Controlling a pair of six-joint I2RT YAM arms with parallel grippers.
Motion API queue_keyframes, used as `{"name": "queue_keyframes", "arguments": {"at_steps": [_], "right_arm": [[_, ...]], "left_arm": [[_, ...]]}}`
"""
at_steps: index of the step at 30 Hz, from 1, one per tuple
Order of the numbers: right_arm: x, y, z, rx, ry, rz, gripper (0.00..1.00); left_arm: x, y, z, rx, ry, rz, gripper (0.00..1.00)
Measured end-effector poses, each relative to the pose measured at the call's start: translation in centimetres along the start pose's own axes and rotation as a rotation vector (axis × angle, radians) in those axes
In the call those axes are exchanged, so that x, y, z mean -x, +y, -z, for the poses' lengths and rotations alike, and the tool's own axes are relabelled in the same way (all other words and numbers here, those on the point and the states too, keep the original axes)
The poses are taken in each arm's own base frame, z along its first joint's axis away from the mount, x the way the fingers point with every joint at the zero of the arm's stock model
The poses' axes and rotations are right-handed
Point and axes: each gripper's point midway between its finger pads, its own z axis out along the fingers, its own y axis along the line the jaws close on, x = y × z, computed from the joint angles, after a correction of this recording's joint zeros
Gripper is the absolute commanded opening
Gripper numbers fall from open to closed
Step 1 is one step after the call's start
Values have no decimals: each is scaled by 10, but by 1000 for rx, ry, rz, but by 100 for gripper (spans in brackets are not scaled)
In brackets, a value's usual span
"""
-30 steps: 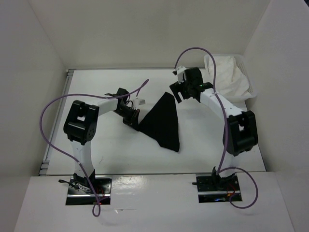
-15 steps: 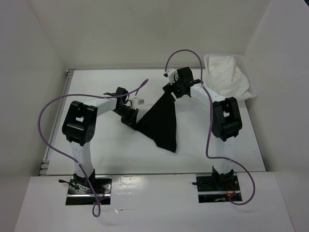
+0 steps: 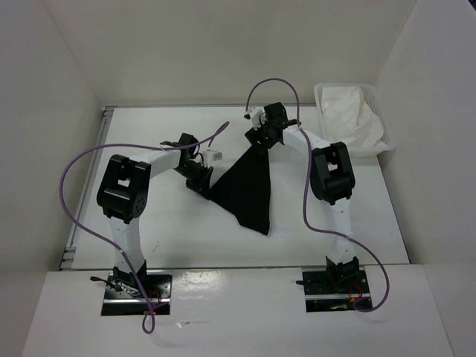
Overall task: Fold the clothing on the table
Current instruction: Flatten the skirt out
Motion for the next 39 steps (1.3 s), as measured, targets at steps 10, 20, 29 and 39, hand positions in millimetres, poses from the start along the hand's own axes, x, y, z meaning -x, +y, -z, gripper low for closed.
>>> {"name": "queue_keyframes", "arguments": {"at_steps": [10,20,29,39], "right_arm": [[20,-7,-15,20,-26,10,66],[9,0,-28,62,9,0,66],[7,4,-30,82,11,6,0],[10,3,-28,77,9,-10,0]], "left_arm": [[-1,1,0,8,4,1,0],[-1,2,0,10,4,0,0],[0,3,0,16,3,-2,0],[27,12,13,108,-32,-44,0]]}}
